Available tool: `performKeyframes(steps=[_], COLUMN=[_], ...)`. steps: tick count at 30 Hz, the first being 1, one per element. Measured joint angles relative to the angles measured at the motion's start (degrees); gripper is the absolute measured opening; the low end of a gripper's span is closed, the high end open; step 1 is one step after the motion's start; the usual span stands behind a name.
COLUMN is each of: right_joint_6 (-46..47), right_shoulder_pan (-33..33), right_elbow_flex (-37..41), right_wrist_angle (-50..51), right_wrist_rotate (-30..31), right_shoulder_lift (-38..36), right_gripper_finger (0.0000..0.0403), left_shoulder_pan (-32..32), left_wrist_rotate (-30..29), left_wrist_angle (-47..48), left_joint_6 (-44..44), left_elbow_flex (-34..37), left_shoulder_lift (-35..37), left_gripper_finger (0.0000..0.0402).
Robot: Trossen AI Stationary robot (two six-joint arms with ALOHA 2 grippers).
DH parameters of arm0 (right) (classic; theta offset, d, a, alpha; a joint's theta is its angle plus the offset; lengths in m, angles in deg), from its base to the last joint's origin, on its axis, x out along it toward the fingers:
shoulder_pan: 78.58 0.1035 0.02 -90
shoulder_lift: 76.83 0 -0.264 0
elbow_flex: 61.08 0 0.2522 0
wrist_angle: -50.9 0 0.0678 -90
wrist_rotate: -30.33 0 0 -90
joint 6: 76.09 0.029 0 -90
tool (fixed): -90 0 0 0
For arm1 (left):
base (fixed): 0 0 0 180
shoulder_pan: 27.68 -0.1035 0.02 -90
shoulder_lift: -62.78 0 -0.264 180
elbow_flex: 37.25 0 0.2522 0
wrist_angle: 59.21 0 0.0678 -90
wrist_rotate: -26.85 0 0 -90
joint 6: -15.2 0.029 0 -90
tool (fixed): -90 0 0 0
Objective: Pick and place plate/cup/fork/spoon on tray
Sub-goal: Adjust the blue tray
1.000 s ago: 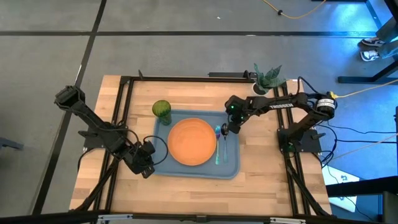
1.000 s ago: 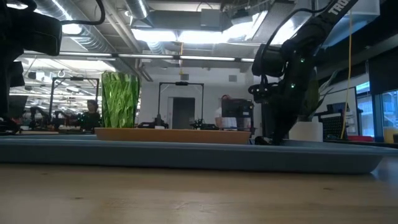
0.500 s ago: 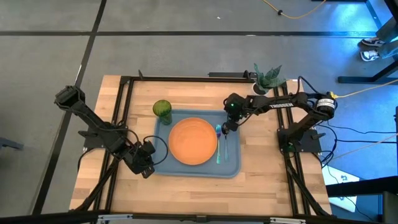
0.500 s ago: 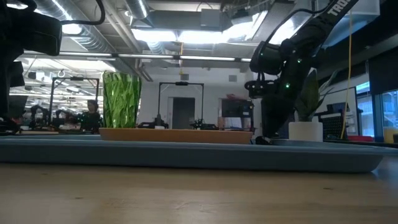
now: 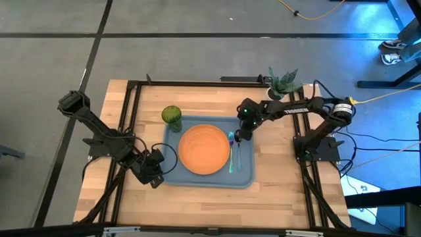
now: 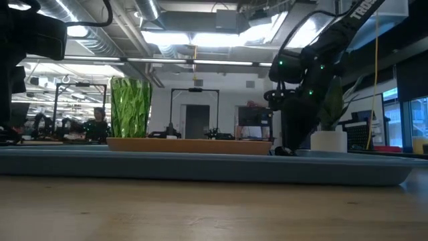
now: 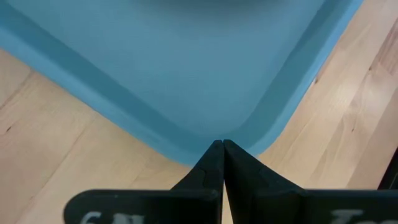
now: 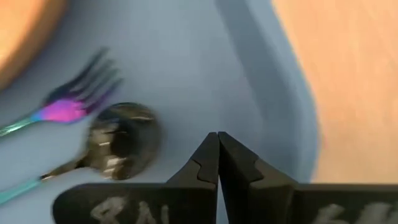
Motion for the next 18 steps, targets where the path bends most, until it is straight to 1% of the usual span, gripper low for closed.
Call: performKeyframes(steps=[7,13,16,18], right_joint_6=[-2.41,-4.30,-3.07,-2.77], right_shoulder_pan=[-2.51,-4.07,-4.36,-4.33], right_elbow_flex=[-0.11,-0.09,-0.09,-0.05], right_wrist_angle=[-0.43,-3.24,-1.91,0.29], right_wrist_rotate=[-0.25,0.35,-0.44,-2.25], right_shoulder_lift=[1.72,1.85,1.55,0.64], right_gripper_finger=[0.0008,0.0008,0.0008,0.0008], left_shoulder_pan=[-0.01,0.01,-0.01,0.00], left_wrist_rotate=[-0.97,-1.02,-1.02,-1.02], left_wrist_angle=[0.01,0.01,0.01,-0.01], left_joint_6=[-0.04,-0.35,-1.14,-1.77], left_elbow_flex=[0.00,0.00,0.00,0.00], left_shoulder_lift=[0.00,0.00,0.00,0.00], left_gripper_finger=[0.0000,0.0000,0.0000,0.0000])
